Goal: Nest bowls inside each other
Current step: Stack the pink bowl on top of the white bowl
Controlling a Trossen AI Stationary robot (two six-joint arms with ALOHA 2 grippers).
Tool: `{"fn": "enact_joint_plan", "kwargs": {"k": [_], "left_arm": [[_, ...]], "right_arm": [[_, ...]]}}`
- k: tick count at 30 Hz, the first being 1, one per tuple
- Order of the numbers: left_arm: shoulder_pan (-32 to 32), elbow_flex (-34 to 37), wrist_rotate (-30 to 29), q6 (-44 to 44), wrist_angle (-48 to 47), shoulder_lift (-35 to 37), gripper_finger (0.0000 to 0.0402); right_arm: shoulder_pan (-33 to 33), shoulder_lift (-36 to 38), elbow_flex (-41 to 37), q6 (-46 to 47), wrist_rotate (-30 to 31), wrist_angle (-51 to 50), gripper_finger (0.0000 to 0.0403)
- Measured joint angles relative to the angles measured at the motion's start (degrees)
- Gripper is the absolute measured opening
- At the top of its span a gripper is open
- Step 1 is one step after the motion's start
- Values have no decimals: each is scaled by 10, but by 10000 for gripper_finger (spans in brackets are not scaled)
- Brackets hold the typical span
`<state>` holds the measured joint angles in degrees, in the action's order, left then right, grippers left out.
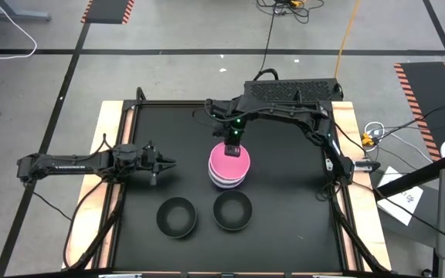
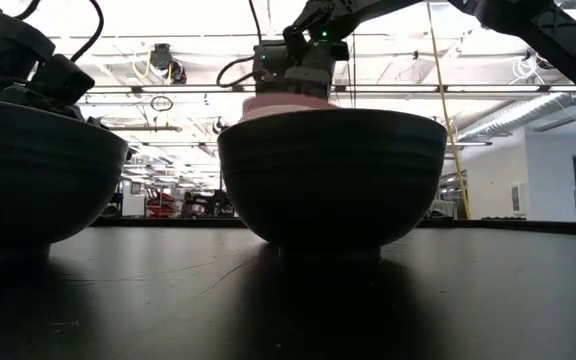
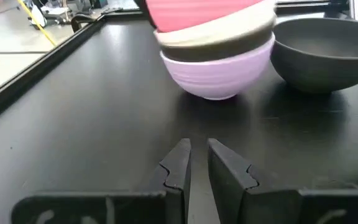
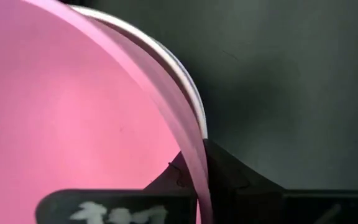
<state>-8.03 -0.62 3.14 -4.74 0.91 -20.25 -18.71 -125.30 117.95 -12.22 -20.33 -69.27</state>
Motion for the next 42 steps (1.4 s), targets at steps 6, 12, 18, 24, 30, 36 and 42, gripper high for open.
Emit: {"fn": "enact_joint_plan", "kwargs": {"k": [6,12,18,24,30,36,42], "left_arm": [[0,0,0,9,1,0,56],[0,0,3,9,1,0,56],[0,0,3,9,1,0,56],[0,0,4,10,2,0,56],[0,0,4,10,2,0,56],[0,0,4,10,2,0,56],[0,0,4,10,2,0,56]], "right_arm": [[1,12,0,9,-26,-8,4],[1,14,0,12,-37,-42,4],[11,14,0,16,-24,-36,4],[29,15,-6,15,-7,16,4],[36,15,-48,13,-11,27,4],[25,17,-73,29,-6,24,4],[15,17,-73,31,17,23,4]]}}
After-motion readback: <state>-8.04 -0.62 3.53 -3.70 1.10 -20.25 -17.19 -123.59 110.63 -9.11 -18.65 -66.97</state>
